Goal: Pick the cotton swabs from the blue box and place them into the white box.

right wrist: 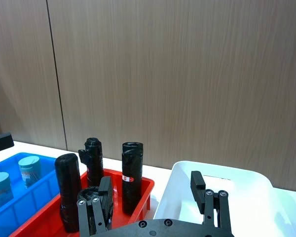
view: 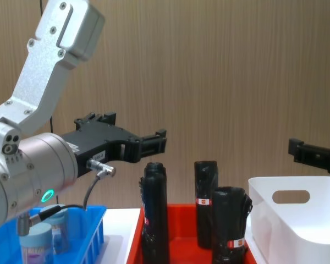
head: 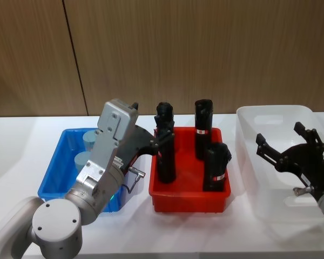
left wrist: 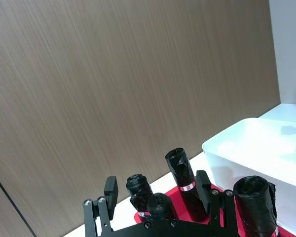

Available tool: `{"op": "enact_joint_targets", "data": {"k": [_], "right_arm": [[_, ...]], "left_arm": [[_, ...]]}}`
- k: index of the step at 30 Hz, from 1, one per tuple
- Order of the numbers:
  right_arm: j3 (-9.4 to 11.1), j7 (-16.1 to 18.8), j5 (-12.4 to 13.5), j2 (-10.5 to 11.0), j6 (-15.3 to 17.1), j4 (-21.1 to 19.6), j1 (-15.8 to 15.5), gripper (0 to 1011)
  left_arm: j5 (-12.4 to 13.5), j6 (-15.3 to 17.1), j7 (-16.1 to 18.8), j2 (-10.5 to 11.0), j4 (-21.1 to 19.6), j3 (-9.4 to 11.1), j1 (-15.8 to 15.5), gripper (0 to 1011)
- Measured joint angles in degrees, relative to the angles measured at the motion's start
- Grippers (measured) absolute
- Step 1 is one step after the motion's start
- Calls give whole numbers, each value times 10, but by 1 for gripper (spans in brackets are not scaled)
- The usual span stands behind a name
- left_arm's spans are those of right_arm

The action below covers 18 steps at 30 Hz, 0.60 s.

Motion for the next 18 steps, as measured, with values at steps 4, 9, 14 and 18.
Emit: {"op": "enact_joint_targets", "data": {"k": [4,9,14,18], "right_arm": [[0,0,0,0,0,0,0,1002],[0,0,0,0,0,0,0,1002],[0,0,0,0,0,0,0,1002],[0,0,0,0,0,0,0,1002]], "left_arm": [[0,0,0,0,0,0,0,1004],[0,0,0,0,0,0,0,1004],[0,0,0,0,0,0,0,1004],[0,0,0,0,0,0,0,1004]]}}
